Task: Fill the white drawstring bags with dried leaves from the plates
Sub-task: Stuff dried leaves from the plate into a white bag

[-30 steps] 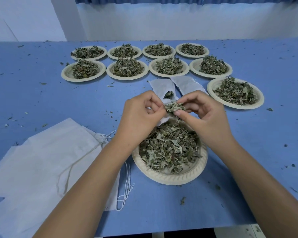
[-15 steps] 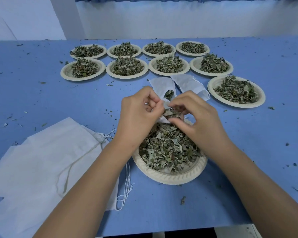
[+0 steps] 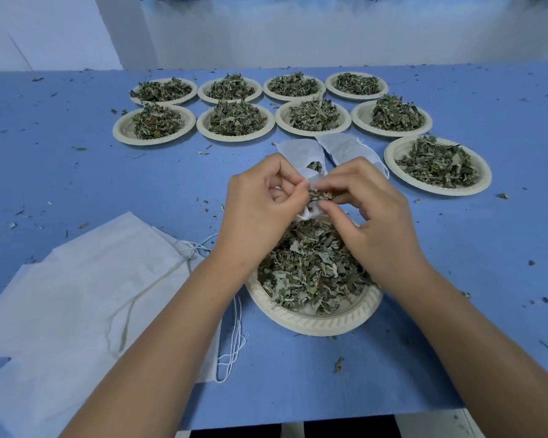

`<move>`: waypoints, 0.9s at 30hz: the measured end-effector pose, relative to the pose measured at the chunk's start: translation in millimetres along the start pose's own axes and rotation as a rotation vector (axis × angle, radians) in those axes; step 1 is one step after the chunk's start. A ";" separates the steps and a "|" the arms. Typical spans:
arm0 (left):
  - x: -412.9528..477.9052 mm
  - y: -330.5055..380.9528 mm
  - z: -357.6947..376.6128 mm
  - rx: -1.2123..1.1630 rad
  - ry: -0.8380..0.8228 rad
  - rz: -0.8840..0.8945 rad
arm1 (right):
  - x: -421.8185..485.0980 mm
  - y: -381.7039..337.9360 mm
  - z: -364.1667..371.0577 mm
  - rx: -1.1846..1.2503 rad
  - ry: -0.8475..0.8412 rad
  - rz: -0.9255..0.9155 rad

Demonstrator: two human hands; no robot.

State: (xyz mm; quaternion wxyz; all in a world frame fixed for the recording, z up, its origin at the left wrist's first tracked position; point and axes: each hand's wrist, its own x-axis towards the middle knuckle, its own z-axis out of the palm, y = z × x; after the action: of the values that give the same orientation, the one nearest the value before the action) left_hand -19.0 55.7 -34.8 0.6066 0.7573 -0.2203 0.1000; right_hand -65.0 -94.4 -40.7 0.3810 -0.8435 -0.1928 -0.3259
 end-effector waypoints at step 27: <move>-3.4 3.9 1.0 -0.062 -0.036 0.036 | 3.2 1.8 -13.5 -0.324 0.078 -0.163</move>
State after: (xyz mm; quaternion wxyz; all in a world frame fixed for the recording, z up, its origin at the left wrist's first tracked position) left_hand -23.9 54.8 -33.1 0.6239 0.7357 -0.2477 0.0902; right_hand -67.1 -105.7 -32.8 0.2198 -0.8622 -0.1905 -0.4148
